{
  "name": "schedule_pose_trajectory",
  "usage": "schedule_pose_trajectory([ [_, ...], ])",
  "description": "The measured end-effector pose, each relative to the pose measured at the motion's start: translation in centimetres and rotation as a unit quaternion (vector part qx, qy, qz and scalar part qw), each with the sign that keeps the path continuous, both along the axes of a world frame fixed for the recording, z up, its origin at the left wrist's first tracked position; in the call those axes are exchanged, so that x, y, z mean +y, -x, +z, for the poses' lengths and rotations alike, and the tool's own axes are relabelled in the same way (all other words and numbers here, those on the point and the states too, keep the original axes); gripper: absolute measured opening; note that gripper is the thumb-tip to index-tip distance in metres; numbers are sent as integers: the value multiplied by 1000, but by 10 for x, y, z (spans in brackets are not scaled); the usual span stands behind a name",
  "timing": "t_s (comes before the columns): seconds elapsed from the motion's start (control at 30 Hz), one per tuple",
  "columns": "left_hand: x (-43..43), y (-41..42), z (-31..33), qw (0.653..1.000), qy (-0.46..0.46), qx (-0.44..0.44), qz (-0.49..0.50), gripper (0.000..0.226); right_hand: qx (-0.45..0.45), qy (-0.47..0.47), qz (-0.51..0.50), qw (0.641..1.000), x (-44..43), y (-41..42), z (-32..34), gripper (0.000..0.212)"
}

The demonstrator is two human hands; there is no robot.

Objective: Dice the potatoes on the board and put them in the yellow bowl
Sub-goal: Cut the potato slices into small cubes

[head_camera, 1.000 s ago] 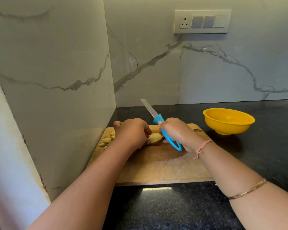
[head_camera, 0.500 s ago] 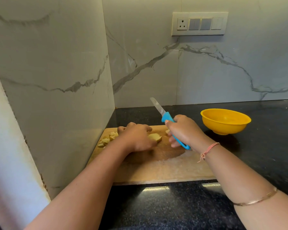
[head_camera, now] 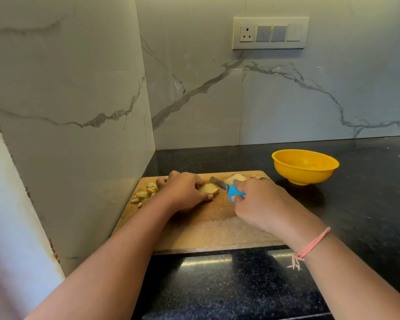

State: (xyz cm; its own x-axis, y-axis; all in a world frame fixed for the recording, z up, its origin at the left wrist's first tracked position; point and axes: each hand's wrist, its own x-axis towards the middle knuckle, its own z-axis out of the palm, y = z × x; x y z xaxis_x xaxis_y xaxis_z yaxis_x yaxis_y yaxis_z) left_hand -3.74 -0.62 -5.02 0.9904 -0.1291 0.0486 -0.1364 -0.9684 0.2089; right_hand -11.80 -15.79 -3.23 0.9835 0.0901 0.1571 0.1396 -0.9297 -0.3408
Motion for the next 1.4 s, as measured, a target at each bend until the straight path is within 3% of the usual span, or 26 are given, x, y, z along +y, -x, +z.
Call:
schedule_pose_trajectory([
  [0.3,-2,-3,-2,1000,21,-1,21,55,7,60,-6,998,8,-1,-1,41],
  [0.5,-1,-7,-2,999,43,8,22,52,10,104,3,995,21,-3,7,24],
  [0.67,-1,-8,-3,999,47,2,27,50,32,105,15,994,23,-4,18,22],
  [0.97,-5,-5,-2,999,21,-2,43,49,54,108,14,993,17,9,1,30],
  [1.27,-4,-8,-2,999,26,5,37,48,81,119,21,989,3,38,-3,56],
  [1.4,-3,-9,-3,999,36,-7,37,48,71,104,22,992,-8,52,3,52],
])
